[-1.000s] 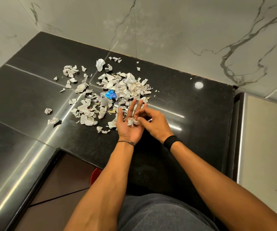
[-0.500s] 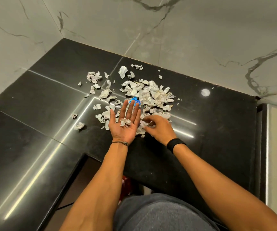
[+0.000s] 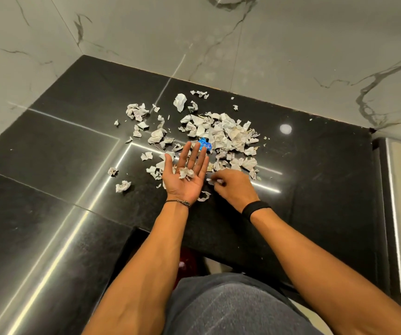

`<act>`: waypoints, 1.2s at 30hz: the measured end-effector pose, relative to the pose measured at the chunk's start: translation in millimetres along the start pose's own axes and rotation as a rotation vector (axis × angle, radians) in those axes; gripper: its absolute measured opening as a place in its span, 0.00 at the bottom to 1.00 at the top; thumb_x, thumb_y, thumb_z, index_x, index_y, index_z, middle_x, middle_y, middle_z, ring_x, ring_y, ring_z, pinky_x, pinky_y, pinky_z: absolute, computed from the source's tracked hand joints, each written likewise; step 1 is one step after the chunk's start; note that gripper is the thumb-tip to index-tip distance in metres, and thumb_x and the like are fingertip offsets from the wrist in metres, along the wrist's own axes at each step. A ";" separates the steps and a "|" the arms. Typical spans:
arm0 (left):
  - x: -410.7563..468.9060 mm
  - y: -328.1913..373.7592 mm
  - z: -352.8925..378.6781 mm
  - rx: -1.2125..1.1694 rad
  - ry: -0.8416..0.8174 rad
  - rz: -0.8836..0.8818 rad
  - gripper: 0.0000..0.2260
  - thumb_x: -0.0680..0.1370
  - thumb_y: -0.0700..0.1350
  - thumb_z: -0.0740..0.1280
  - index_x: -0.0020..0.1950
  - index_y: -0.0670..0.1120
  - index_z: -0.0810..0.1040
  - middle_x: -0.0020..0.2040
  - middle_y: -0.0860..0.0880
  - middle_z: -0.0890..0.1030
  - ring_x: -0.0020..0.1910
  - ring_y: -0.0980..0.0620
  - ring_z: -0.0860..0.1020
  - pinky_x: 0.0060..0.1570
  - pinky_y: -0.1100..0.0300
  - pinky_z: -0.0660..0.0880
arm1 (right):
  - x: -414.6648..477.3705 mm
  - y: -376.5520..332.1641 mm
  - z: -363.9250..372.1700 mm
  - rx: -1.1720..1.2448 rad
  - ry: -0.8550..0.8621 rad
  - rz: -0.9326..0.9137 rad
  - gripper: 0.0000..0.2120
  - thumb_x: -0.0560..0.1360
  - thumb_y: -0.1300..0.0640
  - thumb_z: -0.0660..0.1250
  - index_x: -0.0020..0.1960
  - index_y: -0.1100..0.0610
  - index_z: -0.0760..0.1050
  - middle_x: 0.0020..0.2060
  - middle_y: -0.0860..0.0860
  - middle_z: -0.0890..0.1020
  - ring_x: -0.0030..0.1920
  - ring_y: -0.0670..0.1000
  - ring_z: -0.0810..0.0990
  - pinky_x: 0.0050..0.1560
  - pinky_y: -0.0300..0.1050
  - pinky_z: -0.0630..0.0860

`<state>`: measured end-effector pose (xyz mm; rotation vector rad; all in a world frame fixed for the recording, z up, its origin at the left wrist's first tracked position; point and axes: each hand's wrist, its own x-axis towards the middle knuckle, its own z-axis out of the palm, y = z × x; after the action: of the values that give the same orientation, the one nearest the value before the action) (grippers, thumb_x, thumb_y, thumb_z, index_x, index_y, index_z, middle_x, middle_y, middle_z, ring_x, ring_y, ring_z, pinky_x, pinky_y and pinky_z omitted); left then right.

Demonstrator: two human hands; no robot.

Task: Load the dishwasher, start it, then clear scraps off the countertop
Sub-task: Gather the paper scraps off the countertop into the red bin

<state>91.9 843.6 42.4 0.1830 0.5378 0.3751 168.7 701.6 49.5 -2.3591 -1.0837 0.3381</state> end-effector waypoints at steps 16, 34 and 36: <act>6.8 -16.6 2.9 -0.007 -0.068 -0.050 0.28 0.82 0.62 0.59 0.75 0.45 0.71 0.72 0.40 0.74 0.73 0.39 0.72 0.71 0.42 0.69 | 1.7 -56.5 -22.3 0.342 0.155 -0.010 0.13 0.73 0.50 0.75 0.57 0.48 0.82 0.49 0.44 0.85 0.48 0.41 0.82 0.51 0.35 0.77; 8.5 -19.4 -7.7 -0.033 -0.060 -0.121 0.30 0.81 0.62 0.62 0.75 0.43 0.72 0.73 0.40 0.74 0.72 0.39 0.72 0.75 0.43 0.65 | -26.1 6.9 7.2 -0.186 -0.070 0.124 0.31 0.72 0.38 0.71 0.68 0.54 0.73 0.61 0.52 0.75 0.62 0.56 0.71 0.63 0.50 0.71; 10.1 -21.1 -6.9 -0.026 -0.048 -0.124 0.30 0.81 0.62 0.62 0.74 0.43 0.73 0.73 0.40 0.74 0.72 0.39 0.73 0.74 0.43 0.67 | -28.7 3.4 9.3 -0.214 -0.074 0.070 0.24 0.75 0.45 0.71 0.67 0.53 0.74 0.61 0.52 0.75 0.61 0.56 0.70 0.59 0.50 0.72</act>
<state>102.6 828.7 26.3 0.1325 0.4939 0.2559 148.2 681.2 40.2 -2.5972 -1.1222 0.3529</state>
